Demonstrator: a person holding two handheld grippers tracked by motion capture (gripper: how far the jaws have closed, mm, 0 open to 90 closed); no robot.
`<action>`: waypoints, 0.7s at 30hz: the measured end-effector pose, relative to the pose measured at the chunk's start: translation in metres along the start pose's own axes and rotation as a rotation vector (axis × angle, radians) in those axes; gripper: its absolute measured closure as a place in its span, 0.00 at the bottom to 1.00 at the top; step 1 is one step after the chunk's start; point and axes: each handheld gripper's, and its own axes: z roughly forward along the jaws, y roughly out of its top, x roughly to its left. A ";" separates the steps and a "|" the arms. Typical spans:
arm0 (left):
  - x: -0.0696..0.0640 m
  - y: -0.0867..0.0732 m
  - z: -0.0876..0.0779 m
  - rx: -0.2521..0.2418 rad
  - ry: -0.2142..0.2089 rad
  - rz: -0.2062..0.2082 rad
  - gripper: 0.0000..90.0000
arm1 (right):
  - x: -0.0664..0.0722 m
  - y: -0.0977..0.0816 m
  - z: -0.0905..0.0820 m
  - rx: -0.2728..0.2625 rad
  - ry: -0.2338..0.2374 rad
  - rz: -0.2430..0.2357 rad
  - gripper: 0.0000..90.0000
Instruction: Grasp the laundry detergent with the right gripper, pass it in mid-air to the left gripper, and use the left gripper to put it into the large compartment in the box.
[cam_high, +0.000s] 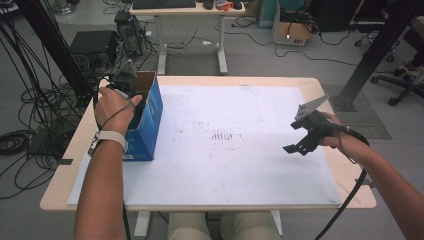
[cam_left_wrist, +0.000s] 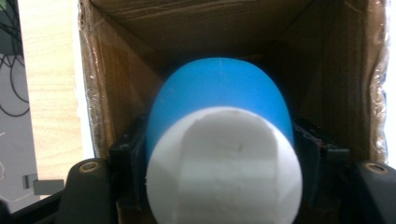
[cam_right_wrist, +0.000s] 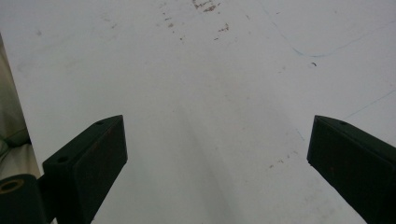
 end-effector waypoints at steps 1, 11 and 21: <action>-0.001 0.000 0.001 -0.002 0.002 -0.001 0.32 | 0.000 0.000 0.000 0.000 0.000 -0.001 0.05; 0.000 0.000 0.000 0.001 -0.022 0.002 0.30 | 0.000 0.002 0.000 -0.005 0.002 -0.009 0.06; 0.007 -0.003 -0.009 -0.026 -0.086 0.016 0.30 | 0.001 0.002 -0.004 0.000 -0.003 -0.006 0.06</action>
